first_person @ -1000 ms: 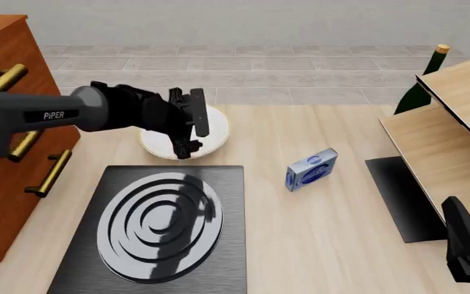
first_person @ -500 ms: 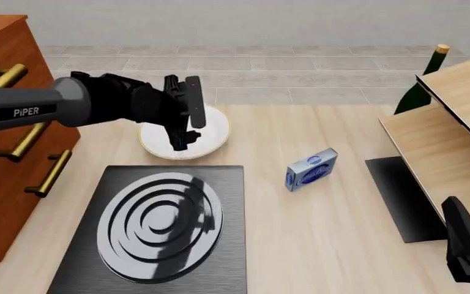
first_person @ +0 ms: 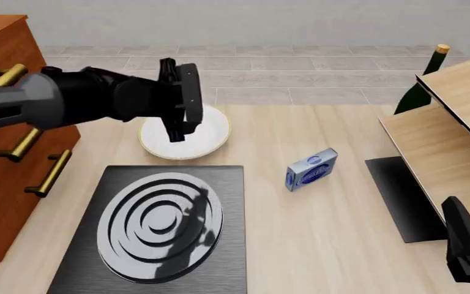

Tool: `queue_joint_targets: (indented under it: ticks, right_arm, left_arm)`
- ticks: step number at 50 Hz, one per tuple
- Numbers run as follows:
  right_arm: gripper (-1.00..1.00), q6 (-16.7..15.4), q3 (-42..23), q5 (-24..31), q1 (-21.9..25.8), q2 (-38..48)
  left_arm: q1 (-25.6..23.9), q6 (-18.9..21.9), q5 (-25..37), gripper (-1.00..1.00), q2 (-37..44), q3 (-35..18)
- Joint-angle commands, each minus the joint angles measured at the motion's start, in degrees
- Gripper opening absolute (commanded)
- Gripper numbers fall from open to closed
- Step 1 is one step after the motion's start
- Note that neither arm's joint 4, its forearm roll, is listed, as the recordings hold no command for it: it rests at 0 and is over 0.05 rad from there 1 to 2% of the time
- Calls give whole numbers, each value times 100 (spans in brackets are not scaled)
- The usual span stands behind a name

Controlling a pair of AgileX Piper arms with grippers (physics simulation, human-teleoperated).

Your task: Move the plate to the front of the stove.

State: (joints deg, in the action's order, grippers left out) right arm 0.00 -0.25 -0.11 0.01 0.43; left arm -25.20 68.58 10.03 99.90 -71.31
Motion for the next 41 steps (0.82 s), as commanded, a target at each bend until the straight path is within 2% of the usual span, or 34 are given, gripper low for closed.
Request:
queue_joint_targets:
  ticks: [1, 21, 28, 41]
  right_arm:
    - [100, 0, 0, 0, 0, -1]
    - [100, 0, 0, 0, 0, 0]
    - [100, -1, 0, 0, -2, -1]
    - [100, 2, 0, 0, 0, -1]
  left_arm:
    - [-53, 182, -358, 100, -333, 297]
    - [-196, 417, -912, 100, -813, 743]
    - [-231, 563, -1322, 100, -965, 999]
    - [-325, 625, -1563, 100, -1201, 1264]
